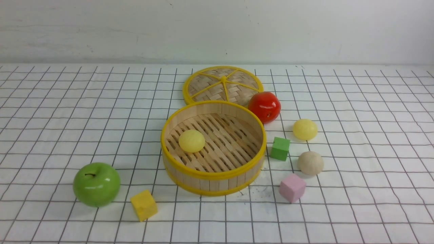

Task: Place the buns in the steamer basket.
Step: Use the right arm to grab a steamed stuffed bun

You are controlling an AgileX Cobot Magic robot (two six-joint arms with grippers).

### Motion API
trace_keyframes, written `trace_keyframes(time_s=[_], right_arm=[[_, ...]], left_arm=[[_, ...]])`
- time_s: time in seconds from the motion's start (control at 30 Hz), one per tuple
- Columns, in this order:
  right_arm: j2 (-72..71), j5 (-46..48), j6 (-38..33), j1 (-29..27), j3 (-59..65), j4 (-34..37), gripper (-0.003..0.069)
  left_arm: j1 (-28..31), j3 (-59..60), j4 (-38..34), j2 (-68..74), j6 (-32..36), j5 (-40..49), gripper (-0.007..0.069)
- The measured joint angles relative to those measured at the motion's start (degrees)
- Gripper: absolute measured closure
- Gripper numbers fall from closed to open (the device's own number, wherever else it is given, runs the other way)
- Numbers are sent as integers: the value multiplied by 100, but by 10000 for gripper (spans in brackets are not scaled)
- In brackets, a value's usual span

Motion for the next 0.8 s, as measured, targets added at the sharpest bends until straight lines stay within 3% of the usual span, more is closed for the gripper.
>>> trace_keyframes(time_s=[0.2, 0.43, 0.8], right_arm=[[0, 44, 323, 0, -213, 552, 418], [972, 1361, 338, 0, -1897, 1002, 418], [4153, 3800, 189, 0, -3857, 1038, 418]], left_arm=[[0, 0, 0, 0, 0, 0, 636], [0, 0, 0, 0, 0, 0, 636], [0, 0, 0, 0, 0, 6, 634]])
